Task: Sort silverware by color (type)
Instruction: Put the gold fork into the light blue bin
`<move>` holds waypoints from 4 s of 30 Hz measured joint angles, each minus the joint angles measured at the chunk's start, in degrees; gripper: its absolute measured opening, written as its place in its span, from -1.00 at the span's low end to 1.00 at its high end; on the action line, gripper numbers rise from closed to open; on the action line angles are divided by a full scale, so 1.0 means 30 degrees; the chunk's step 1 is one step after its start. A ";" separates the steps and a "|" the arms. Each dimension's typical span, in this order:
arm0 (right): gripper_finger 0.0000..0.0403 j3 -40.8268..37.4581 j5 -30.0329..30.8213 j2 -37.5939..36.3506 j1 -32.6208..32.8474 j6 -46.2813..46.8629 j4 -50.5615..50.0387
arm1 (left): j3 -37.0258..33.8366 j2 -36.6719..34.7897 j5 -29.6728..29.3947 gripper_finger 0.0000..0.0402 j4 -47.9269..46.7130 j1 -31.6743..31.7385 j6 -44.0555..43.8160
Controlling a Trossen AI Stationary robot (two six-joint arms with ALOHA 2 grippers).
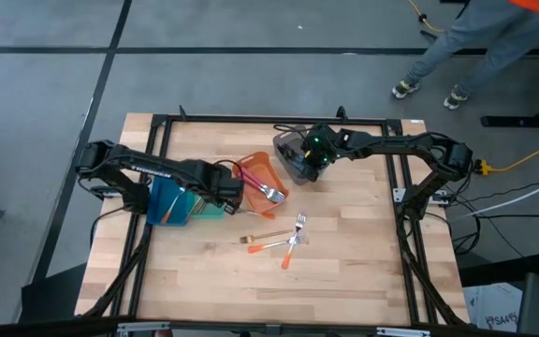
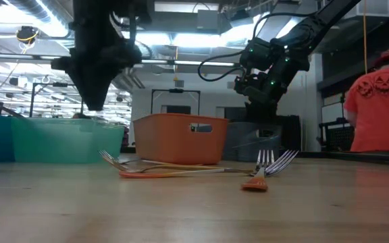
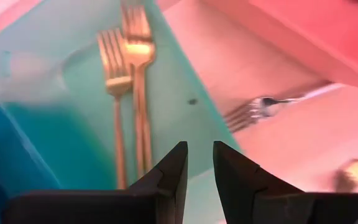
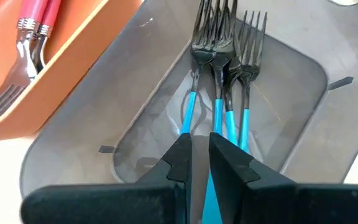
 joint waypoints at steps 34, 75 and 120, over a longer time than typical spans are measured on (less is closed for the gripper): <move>-0.77 0.0007 -0.3523 -0.4407 0.4746 0.0837 0.0474 | 0.0000 -0.0284 -0.6011 -0.65 0.4248 -0.7017 -0.4823; -0.77 0.0015 0.0055 0.3946 1.2268 0.0608 1.0069 | 0.0000 -0.0255 -0.8008 -0.65 0.5041 -0.8264 -0.4816; -0.35 0.0000 0.0718 0.5356 1.2254 0.0678 1.1290 | 0.0000 -0.0255 -0.8016 -0.65 0.5034 -0.8264 -0.4810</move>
